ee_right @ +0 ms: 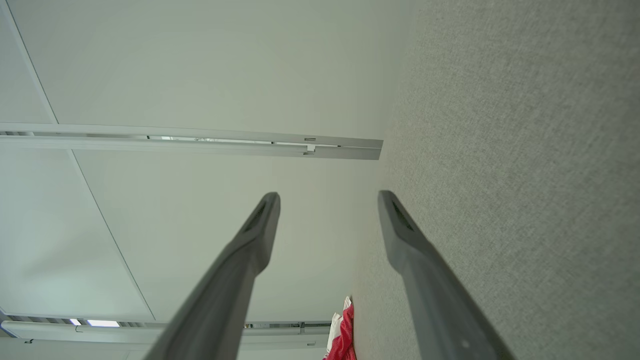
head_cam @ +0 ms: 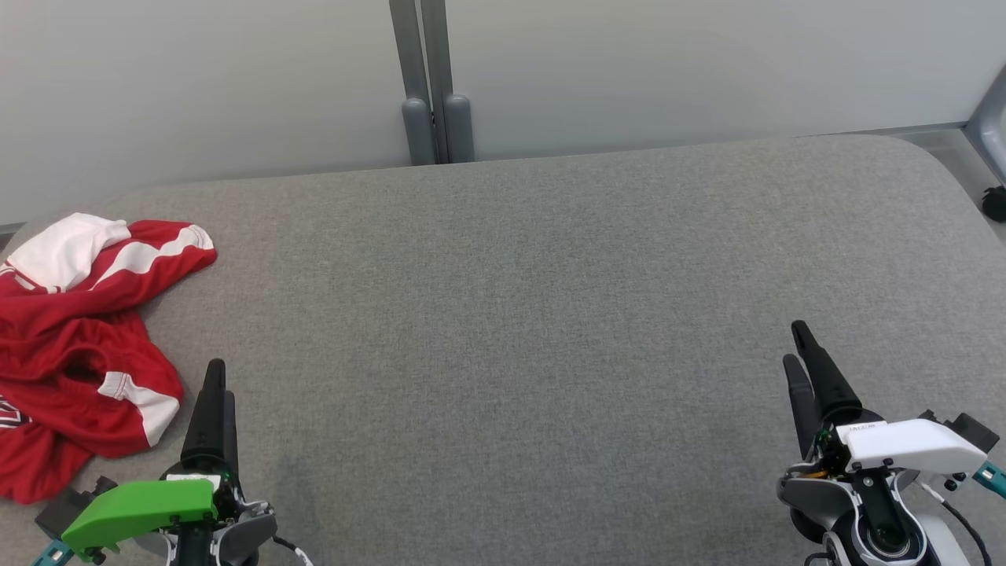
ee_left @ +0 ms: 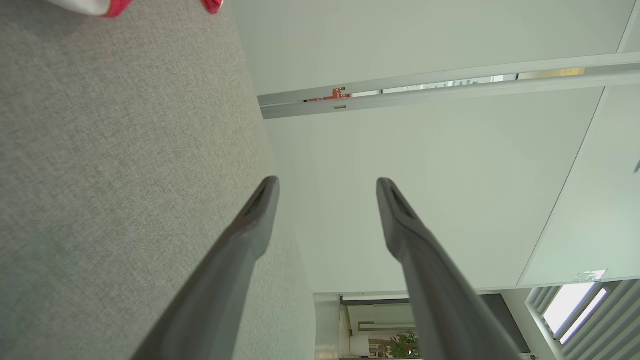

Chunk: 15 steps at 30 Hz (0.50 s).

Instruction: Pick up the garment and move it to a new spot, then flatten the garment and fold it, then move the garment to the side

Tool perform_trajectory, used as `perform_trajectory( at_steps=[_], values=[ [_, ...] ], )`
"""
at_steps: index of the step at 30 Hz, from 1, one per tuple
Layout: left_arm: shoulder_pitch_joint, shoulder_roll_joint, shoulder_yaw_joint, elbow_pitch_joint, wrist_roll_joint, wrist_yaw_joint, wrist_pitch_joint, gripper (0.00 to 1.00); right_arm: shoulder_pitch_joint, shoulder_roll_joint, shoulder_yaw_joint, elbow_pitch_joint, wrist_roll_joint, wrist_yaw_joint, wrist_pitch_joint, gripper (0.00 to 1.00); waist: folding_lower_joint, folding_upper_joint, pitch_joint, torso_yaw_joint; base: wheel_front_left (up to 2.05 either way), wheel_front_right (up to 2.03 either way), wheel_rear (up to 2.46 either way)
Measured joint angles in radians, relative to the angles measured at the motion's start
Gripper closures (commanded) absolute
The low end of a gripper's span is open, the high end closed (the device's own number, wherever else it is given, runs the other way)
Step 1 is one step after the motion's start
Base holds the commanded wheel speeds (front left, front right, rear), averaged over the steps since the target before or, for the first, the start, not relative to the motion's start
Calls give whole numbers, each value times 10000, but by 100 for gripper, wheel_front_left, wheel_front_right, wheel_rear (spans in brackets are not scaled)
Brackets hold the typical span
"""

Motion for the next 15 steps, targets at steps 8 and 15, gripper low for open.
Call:
perform_trajectory(
  at_steps=[8, 15],
  values=[
    [-10, 2, -44, -207, 1170, 0, -309, 0, -16, -17, 194, -428, -1244, 0, -341, 0, 0, 0, 4, 21, 0, 0, 0],
    [-12, 6, -33, -387, 2941, 0, -589, 0, -29, -54, 454, -633, -2418, 0, -610, 0, 0, 0, 7, 34, 0, 0, 0]
  ],
)
